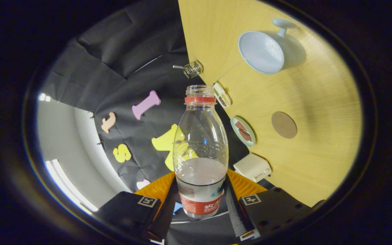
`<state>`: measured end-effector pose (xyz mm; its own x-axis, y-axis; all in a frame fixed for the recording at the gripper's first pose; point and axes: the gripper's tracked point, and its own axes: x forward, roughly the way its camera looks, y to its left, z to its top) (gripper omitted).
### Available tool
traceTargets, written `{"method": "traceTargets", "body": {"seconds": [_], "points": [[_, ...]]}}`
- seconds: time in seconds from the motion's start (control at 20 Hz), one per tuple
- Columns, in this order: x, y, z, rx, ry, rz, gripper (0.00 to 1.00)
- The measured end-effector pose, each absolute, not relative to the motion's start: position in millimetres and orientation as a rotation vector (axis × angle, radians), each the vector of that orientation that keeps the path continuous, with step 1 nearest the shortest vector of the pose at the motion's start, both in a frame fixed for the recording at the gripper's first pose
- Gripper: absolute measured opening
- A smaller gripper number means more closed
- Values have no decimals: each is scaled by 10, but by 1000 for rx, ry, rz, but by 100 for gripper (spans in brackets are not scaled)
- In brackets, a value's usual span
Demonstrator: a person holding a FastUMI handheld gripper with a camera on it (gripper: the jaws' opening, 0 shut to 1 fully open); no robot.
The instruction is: Take the bottle from table, then pour the juice into the cup, finally place the bottle on the coaster
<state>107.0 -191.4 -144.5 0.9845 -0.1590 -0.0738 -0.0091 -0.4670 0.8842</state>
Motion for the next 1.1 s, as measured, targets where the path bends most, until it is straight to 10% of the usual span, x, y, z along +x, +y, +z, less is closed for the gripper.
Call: {"method": "traceTargets", "body": {"seconds": [1.1], "points": [[1091, -1914, -1472, 1908, -102, -165, 74]]}}
